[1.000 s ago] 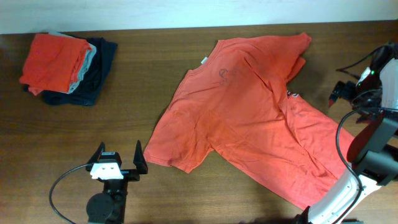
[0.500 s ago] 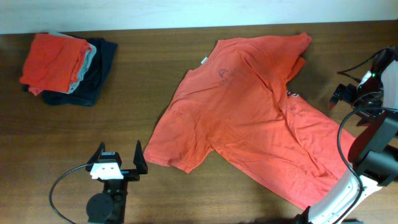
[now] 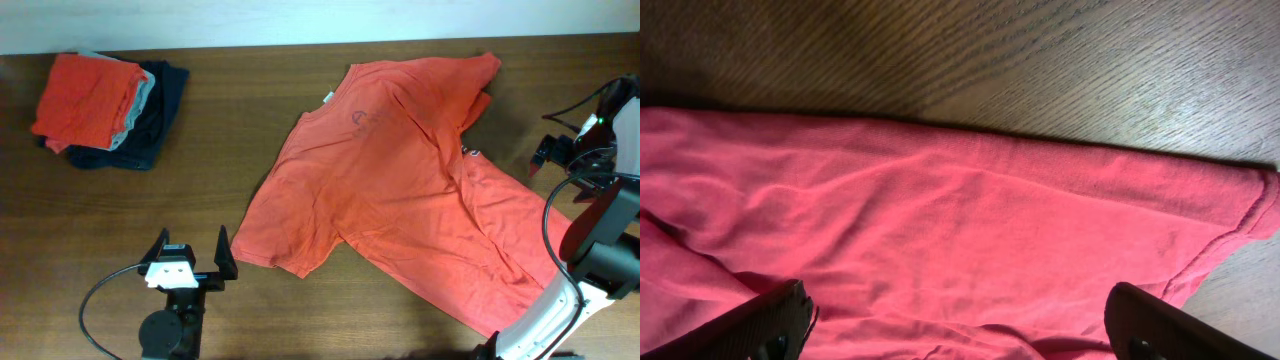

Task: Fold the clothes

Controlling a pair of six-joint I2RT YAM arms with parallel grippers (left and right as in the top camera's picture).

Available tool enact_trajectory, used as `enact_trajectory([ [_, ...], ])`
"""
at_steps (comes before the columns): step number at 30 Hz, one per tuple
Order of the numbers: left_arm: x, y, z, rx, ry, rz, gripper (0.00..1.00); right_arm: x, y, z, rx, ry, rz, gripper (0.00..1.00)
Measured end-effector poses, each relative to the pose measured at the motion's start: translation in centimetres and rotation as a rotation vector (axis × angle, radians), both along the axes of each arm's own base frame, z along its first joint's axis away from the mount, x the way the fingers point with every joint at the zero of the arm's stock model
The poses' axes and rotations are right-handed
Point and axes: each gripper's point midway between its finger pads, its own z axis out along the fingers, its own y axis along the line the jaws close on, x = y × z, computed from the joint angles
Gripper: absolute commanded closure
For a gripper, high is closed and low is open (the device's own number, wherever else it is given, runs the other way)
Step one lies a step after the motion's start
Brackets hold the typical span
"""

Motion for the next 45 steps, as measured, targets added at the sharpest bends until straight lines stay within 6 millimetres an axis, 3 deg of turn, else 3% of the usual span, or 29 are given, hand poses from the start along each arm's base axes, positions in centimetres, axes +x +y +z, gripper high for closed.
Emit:
enact_trajectory([
  [38,0.0,0.0,0.0,0.000,-0.002,0.000,0.00,0.0,0.0,0.0,0.000,0.000,0.000,0.02],
  [41,0.0,0.3,0.9,-0.001,-0.038,0.015,0.01,0.0,0.0,0.0,0.000,0.000,-0.001,0.02],
  [45,-0.2,0.6,5.2,0.051,-0.219,0.037,0.01,0.0,0.0,0.0,0.000,0.000,0.000,0.02],
])
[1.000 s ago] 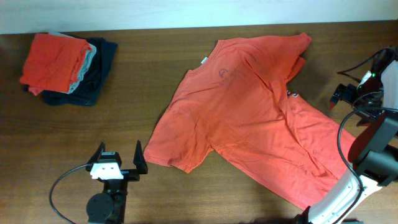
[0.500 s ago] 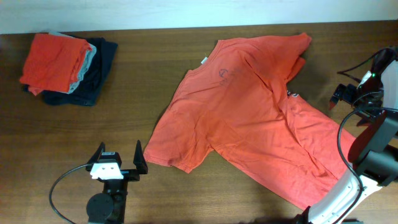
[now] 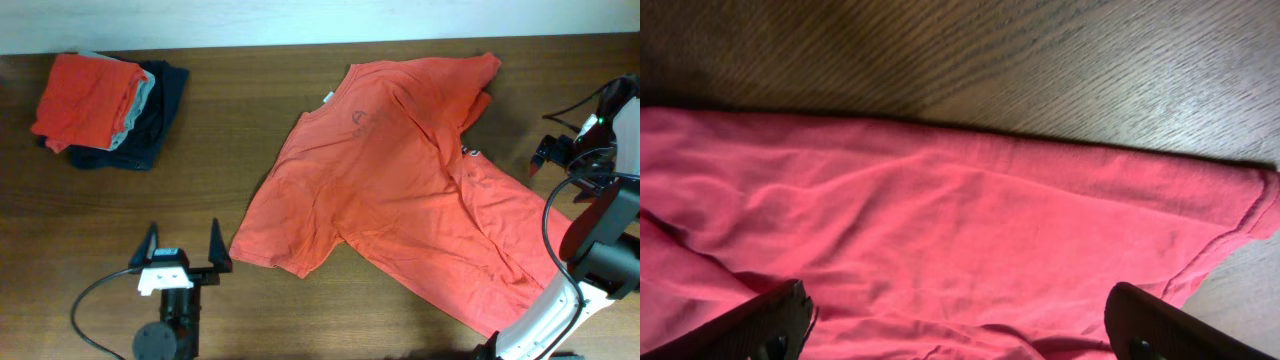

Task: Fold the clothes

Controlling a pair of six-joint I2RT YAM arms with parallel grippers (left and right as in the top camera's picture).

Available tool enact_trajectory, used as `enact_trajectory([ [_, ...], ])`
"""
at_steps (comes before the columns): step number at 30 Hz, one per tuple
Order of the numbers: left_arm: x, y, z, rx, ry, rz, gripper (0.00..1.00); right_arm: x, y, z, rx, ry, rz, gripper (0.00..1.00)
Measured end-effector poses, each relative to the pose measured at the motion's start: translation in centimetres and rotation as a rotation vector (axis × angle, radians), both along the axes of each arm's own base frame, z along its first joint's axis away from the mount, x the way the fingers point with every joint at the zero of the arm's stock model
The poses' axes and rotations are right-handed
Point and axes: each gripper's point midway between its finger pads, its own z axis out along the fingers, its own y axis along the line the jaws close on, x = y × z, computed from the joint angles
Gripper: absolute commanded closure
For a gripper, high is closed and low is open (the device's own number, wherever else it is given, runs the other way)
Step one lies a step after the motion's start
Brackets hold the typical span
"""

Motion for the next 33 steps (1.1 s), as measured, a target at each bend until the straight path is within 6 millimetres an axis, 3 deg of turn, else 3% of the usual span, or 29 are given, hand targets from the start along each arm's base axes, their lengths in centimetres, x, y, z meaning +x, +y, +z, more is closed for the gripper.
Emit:
enact_trajectory([
  [3,-1.0,0.2,4.0,0.044,-0.166,0.022,0.00,0.0,0.0,0.0,0.000,0.000,0.000,0.02],
  [5,-1.5,0.4,5.3,0.063,-0.220,0.035,0.01,0.0,0.0,0.0,0.000,0.000,0.000,0.02],
  [9,-1.6,0.3,5.6,0.087,-0.233,0.039,0.00,0.0,0.0,0.0,0.000,0.000,0.000,0.02],
  [14,-2.5,-0.6,7.5,0.105,-0.320,-0.007,0.01,0.0,0.0,0.0,-0.001,0.000,0.000,0.02],
  [18,-1.9,-1.2,7.4,0.129,-0.258,-0.039,0.01,0.0,0.0,0.0,0.000,-0.001,-0.001,0.02],
  [22,-1.0,-1.9,10.7,0.147,-0.188,-0.078,0.01,0.0,0.0,0.0,-0.001,0.000,0.000,0.02],
  [27,3.1,-3.6,15.4,0.179,0.009,-0.158,0.01,0.0,0.0,0.0,-0.001,-0.001,0.000,0.01],
  [31,8.2,-5.4,15.4,0.197,0.281,-0.245,0.01,0.0,0.0,0.0,-0.001,0.000,0.000,0.02],
  [33,10.9,-6.2,14.4,0.201,0.433,-0.278,0.01,0.0,0.0,0.0,0.000,0.000,0.000,0.02],
])
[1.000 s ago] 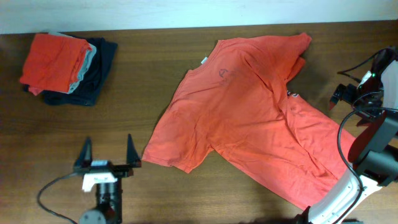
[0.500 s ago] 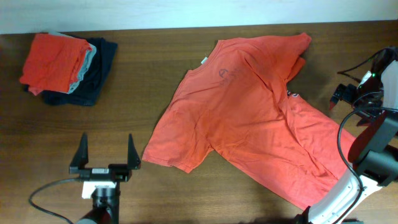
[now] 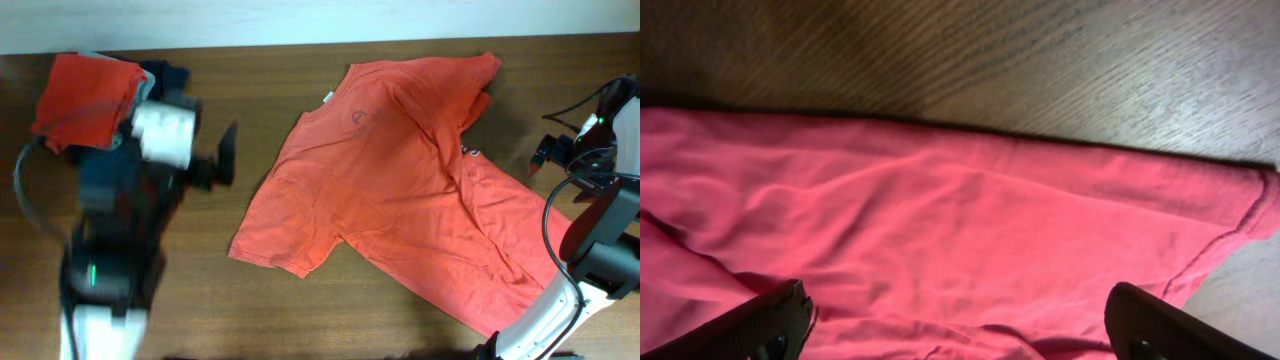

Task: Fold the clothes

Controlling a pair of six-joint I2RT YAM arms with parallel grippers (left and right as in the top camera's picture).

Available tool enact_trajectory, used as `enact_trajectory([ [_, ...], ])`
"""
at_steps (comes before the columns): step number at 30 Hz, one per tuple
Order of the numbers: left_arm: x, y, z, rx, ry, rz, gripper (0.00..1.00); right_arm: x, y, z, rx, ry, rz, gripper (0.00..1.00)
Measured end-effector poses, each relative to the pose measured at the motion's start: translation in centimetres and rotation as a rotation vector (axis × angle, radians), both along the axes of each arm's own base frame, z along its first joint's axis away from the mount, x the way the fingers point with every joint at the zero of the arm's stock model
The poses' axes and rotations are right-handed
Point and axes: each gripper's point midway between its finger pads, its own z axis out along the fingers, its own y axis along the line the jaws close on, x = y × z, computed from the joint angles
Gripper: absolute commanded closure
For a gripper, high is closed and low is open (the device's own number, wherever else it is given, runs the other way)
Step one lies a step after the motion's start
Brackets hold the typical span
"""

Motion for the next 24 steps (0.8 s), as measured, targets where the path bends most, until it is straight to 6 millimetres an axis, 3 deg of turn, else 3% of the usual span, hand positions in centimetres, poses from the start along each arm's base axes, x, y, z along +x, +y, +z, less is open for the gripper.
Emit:
enact_trajectory([
  [4,4.8,-1.1,-2.5,0.024,0.207,-0.020,0.01,0.0,0.0,0.0,0.000,0.000,0.000,0.02],
  [8,9.0,-2.0,-5.8,0.030,0.306,-0.041,0.01,0.0,0.0,0.0,0.000,0.000,0.000,0.02],
  [12,11.2,-2.6,-10.6,0.037,0.406,-0.050,0.01,0.0,0.0,0.0,0.000,0.000,0.001,0.02],
  [16,12.2,-2.8,-14.5,0.044,0.490,-0.054,0.02,0.0,0.0,0.0,0.000,0.000,0.001,0.02],
  [20,12.8,-3.0,-16.5,0.045,0.527,-0.059,0.32,0.0,0.0,0.0,0.000,0.000,0.000,0.02],
  [24,13.5,-3.7,-17.5,0.055,0.523,-0.079,0.39,0.0,0.0,0.0,0.000,0.000,0.000,0.02],
])
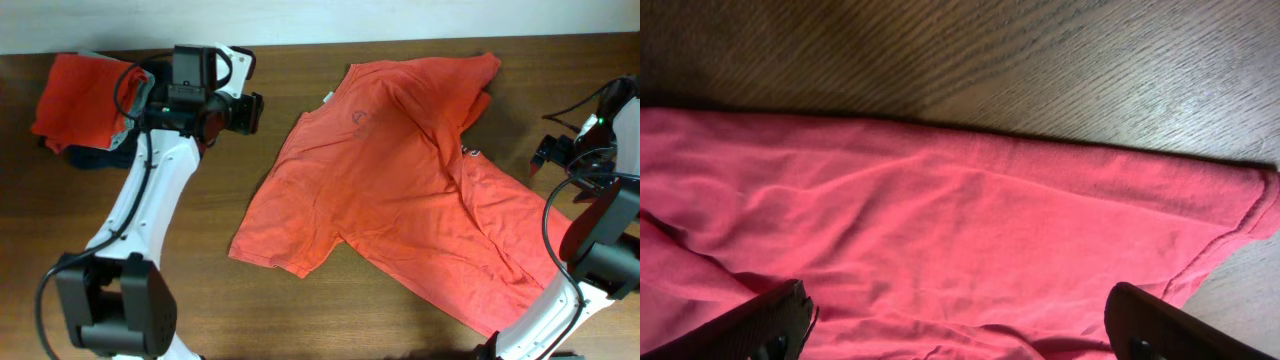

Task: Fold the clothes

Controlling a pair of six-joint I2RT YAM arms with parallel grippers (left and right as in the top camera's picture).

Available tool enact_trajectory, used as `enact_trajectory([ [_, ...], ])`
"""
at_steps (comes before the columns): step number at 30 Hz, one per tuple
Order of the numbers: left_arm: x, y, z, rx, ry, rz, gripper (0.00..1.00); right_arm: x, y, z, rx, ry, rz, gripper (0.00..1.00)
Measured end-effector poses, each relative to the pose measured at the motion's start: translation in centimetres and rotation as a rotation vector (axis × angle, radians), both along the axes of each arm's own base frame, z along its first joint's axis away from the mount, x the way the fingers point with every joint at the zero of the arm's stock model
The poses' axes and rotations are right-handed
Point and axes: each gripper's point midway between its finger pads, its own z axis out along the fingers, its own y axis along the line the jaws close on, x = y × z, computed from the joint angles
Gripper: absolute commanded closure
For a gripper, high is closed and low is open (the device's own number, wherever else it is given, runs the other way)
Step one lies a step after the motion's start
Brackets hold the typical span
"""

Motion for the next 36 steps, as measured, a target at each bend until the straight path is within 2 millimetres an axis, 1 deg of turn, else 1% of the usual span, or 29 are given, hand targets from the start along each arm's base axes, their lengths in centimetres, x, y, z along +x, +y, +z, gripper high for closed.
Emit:
enact_trajectory([
  [2,0.0,-0.8,-1.1,0.004,0.023,-0.015,0.40,0.0,0.0,0.0,0.000,0.000,0.001,0.02],
  [4,-0.1,-1.8,-2.6,0.011,0.054,-0.035,0.39,0.0,0.0,0.0,0.000,0.000,0.000,0.02],
  [9,-0.4,-3.7,-7.4,0.057,0.143,-0.064,0.38,0.0,0.0,0.0,0.000,0.000,0.000,0.02],
  [12,-0.6,-4.2,-10.2,0.086,0.195,-0.069,0.38,0.0,0.0,0.0,0.000,0.000,0.000,0.02],
  [16,-0.8,-4.0,-13.0,0.110,0.248,-0.064,0.38,0.0,0.0,0.0,0.000,0.000,0.000,0.02],
  [18,-0.8,-3.9,-13.7,0.117,0.261,-0.062,0.39,0.0,0.0,0.0,0.000,0.000,0.000,0.02],
  [28,-1.1,-4.0,-15.5,0.124,0.293,-0.066,0.41,0.0,0.0,0.0,0.000,0.000,0.001,0.02],
  [31,-1.1,-4.3,-15.5,0.125,0.293,-0.072,0.41,0.0,0.0,0.0,0.000,0.000,0.000,0.02],
  [36,-1.5,-5.4,-15.5,0.128,0.292,-0.096,0.40,0.0,0.0,0.0,0.000,0.000,0.000,0.02],
])
